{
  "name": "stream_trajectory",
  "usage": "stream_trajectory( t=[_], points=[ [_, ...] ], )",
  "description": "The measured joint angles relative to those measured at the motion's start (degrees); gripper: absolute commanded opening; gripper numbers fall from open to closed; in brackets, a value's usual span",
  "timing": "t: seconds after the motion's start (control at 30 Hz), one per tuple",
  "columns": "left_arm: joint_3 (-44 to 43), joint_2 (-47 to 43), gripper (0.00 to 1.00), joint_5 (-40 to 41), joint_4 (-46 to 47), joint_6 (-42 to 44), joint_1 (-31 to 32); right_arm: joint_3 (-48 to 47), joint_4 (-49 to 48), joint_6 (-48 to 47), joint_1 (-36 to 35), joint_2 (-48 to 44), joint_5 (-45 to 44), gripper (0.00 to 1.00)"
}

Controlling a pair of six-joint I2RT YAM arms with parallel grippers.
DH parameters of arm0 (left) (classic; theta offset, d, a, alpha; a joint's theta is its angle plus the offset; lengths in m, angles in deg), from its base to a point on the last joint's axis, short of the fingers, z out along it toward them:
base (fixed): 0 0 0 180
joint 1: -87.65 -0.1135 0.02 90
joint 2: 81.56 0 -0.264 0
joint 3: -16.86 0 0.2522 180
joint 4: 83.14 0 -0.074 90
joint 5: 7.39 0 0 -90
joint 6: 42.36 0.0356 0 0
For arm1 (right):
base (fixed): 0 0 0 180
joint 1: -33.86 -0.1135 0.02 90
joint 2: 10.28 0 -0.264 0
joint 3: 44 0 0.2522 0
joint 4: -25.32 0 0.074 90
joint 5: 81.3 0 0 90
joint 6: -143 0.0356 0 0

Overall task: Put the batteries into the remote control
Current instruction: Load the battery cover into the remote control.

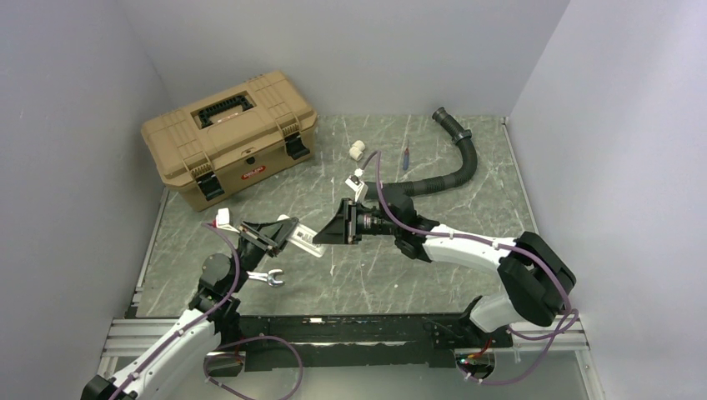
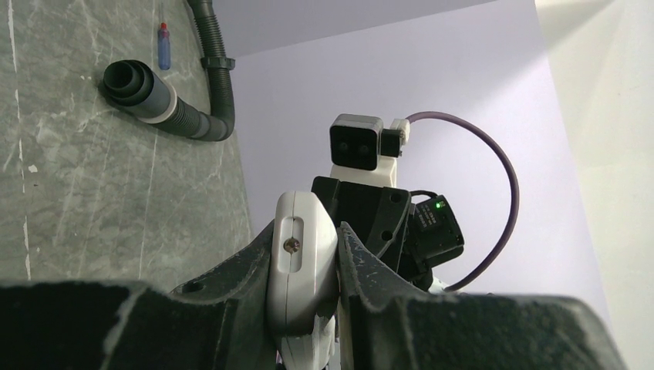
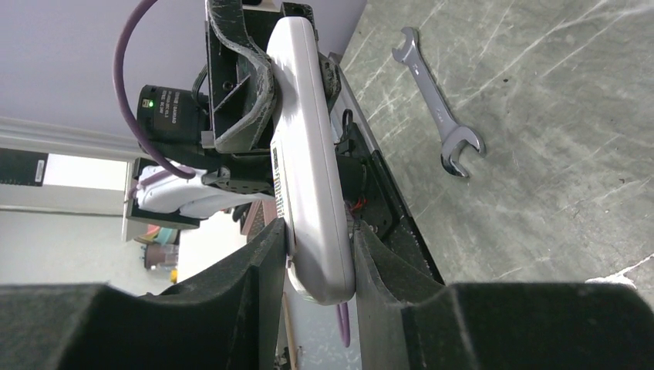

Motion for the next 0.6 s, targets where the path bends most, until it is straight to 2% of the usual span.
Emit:
stream_trajectory(
  t=[0.23, 0.6],
  points=[
    [0.0, -0.3, 0.00, 0.6, 0.0, 0.0, -0.2, -1.4, 2.4, -1.5, -0.2, 0.0, -0.7, 0.00],
    [0.0, -0.2, 0.00, 1.3, 0.7, 0.1, -0.4, -4.5, 7.7, -4.7, -0.9, 0.0, -1.7, 0.00]
  ],
)
